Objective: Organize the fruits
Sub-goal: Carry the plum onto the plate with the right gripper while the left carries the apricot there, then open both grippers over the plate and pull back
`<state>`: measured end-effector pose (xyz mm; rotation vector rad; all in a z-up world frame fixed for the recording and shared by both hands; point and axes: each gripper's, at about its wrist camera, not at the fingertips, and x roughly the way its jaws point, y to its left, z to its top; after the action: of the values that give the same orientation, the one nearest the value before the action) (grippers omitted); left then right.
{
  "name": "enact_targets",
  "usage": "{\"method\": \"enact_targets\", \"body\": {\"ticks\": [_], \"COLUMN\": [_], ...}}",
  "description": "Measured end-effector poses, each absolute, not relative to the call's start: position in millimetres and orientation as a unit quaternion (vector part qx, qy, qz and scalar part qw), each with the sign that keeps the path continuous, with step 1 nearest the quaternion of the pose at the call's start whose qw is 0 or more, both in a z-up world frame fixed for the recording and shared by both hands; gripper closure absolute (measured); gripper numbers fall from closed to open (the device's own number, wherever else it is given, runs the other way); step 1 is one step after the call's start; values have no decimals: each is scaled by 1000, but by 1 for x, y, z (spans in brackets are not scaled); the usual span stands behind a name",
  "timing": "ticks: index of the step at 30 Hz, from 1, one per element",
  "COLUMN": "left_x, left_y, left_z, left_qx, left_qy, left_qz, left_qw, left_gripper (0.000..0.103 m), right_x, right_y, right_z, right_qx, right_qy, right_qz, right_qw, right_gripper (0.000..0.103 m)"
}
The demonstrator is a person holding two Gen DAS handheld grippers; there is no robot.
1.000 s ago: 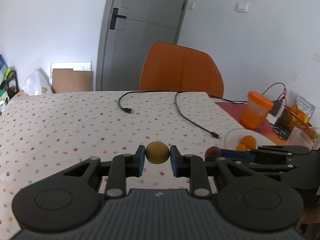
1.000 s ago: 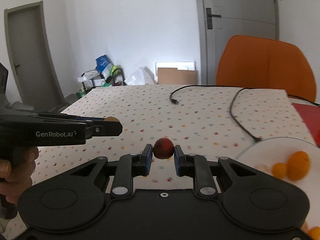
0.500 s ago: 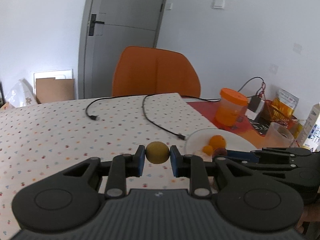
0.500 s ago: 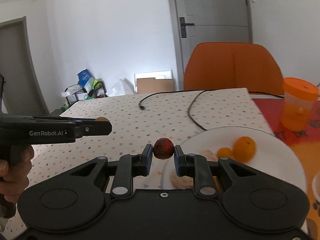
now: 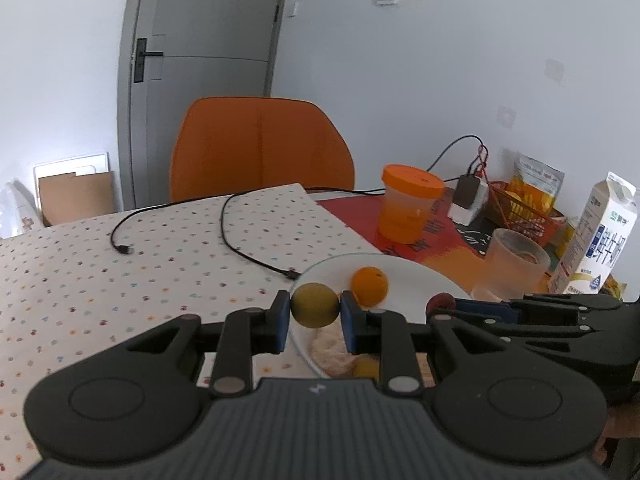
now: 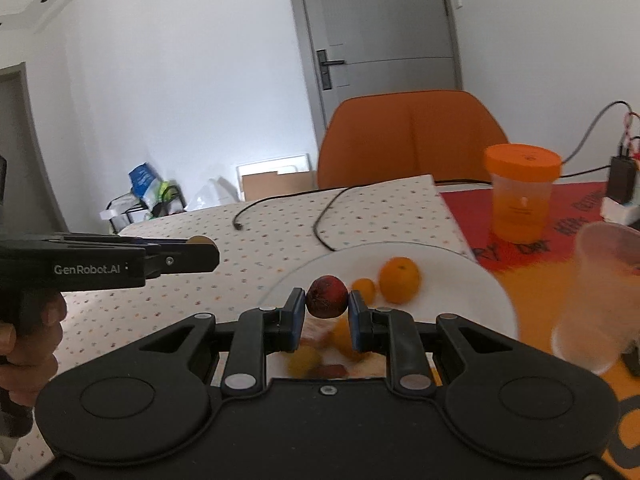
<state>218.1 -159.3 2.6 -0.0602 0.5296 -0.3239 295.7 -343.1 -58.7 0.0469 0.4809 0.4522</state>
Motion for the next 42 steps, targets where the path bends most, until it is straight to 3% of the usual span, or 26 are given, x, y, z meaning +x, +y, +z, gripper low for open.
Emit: {"method": "enact_targets", "body": {"ticks": [21, 27, 38, 42], "left_x": [231, 237, 238, 235], "left_y": [-229, -245, -239, -226], "left_z": [-10, -11, -9, -8], "left_qx": [5, 12, 10, 7], "left_qy": [279, 280, 284, 290], "left_qz": [-202, -209, -194, -183], "left_qw": [939, 937, 939, 939], "left_gripper": [78, 78, 73, 65], "right_x": [296, 296, 288, 287], "right_y": [-405, -415, -416, -412], "right_z": [-88, -95, -93, -92], "right_qx": [57, 64, 67, 66], "right_qy": [241, 241, 240, 243], "right_qz": [168, 158, 166, 168], "right_qw": [954, 955, 954, 953], "right_gripper": [81, 75, 75, 74]}}
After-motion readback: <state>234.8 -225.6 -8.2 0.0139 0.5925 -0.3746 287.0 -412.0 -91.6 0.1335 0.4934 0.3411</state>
